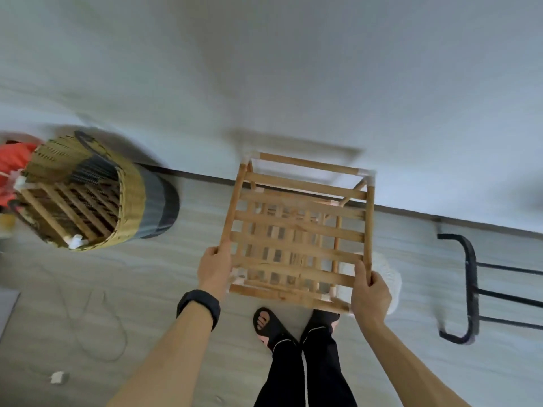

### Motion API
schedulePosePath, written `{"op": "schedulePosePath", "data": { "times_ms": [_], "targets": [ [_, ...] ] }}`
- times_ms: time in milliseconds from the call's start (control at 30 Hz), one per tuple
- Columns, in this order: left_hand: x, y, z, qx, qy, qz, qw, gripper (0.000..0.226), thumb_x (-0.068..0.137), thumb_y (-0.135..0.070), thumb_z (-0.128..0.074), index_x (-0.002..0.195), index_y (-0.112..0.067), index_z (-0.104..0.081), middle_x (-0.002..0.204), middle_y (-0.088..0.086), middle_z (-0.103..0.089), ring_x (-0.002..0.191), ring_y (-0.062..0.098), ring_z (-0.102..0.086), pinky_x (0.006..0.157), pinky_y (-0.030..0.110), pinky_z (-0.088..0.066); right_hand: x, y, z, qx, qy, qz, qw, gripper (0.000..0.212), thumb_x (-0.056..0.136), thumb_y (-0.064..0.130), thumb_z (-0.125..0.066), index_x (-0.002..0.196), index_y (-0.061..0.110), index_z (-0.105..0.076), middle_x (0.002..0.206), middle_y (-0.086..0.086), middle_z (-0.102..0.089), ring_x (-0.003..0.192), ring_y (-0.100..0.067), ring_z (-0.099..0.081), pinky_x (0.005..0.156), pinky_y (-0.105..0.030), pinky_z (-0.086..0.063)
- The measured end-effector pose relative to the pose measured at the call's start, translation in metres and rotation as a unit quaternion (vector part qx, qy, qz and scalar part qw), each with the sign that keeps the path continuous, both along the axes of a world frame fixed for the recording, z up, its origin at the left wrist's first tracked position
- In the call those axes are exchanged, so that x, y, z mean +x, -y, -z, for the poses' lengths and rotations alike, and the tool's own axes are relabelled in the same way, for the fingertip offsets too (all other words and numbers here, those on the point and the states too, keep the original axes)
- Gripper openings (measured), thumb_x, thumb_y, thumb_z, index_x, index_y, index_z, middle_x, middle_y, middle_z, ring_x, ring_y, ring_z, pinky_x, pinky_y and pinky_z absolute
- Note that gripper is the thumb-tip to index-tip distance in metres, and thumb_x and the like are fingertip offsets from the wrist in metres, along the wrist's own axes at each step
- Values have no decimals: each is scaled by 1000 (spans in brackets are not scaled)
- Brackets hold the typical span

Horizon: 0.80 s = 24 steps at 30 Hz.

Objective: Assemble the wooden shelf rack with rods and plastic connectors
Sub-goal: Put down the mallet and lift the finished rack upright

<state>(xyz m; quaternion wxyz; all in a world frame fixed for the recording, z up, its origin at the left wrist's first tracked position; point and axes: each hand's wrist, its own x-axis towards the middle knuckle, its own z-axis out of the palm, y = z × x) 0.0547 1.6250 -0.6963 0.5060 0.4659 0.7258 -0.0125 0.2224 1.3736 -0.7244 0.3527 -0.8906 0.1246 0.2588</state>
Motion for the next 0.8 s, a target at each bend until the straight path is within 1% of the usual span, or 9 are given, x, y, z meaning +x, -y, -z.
{"op": "schedulePosePath", "data": {
  "times_ms": [200, 300, 400, 467, 533, 600, 633, 733, 800],
  "targets": [
    [33, -1, 47, 19, 9, -35, 999, 39, 97, -57, -53, 91, -19, -62, 82, 1, -62, 75, 21, -59, 57, 31, -41, 24, -6, 41, 24, 31, -3, 999, 49, 93, 61, -55, 67, 20, -50, 58, 7, -46, 55, -12, -47, 51, -27, -38],
    [45, -3, 56, 40, 9, -36, 999, 39, 98, -58, -51, 90, -20, -60, 86, 1, -61, 79, 22, -58, 64, 34, -44, 36, -11, 48, 33, 39, -2, 999, 48, 90, 65, -53, 68, 22, -50, 57, 12, -45, 51, -5, -45, 53, -27, -42],
    [54, -14, 56, 60, -6, -16, 998, 47, 98, -63, -47, 102, -18, -61, 94, 3, -61, 87, 25, -58, 77, 40, -47, 44, -25, 48, 30, 43, -7, 999, 49, 93, 66, -41, 71, 23, -54, 62, 9, -53, 59, -10, -51, 54, -29, -40],
    [57, -21, 54, 65, -13, -3, 998, 50, 98, -63, -45, 106, -16, -60, 94, 2, -60, 87, 26, -58, 74, 40, -45, 44, -30, 48, 17, 48, -9, 999, 54, 92, 67, -28, 74, 25, -57, 66, 7, -59, 64, -13, -56, 53, -28, -35],
    [56, -24, 54, 60, -2, 7, 998, 48, 100, -61, -46, 106, -15, -60, 88, 1, -60, 83, 24, -59, 72, 38, -49, 44, -31, 51, 15, 46, -13, 999, 59, 90, 68, -19, 76, 24, -56, 69, 3, -61, 67, -19, -59, 54, -34, -41],
    [53, -24, 55, 53, 8, 19, 998, 46, 100, -58, -46, 105, -15, -61, 87, -1, -62, 81, 21, -61, 81, 38, -54, 45, -29, 54, 20, 33, -32, 999, 56, 94, 65, -19, 79, 22, -53, 73, -4, -61, 72, -27, -63, 60, -45, -52],
    [52, -23, 54, 54, 9, 24, 998, 45, 100, -58, -46, 105, -16, -61, 88, -1, -63, 81, 20, -62, 84, 40, -55, 46, -28, 56, 17, 32, -43, 998, 52, 97, 61, -19, 80, 23, -50, 73, -6, -60, 72, -30, -63, 59, -46, -51],
    [53, -20, 50, 61, -1, 28, 998, 47, 100, -60, -44, 106, -17, -62, 94, 3, -66, 87, 25, -64, 89, 45, -55, 47, -27, 54, -27, 51, -103, 993, 42, 108, 50, -17, 87, 23, -42, 66, -5, -56, 63, -30, -58, 50, -34, -33],
    [57, -18, 45, 57, -19, 33, 998, 49, 101, -59, -42, 116, -16, -61, 107, 7, -65, 96, 29, -61, 89, 45, -52, 47, -26, 48, -41, 25, -140, 989, 39, 108, 50, -13, 98, 23, -40, 67, -8, -58, 64, -32, -61, 53, -37, -40]
  ]
}}
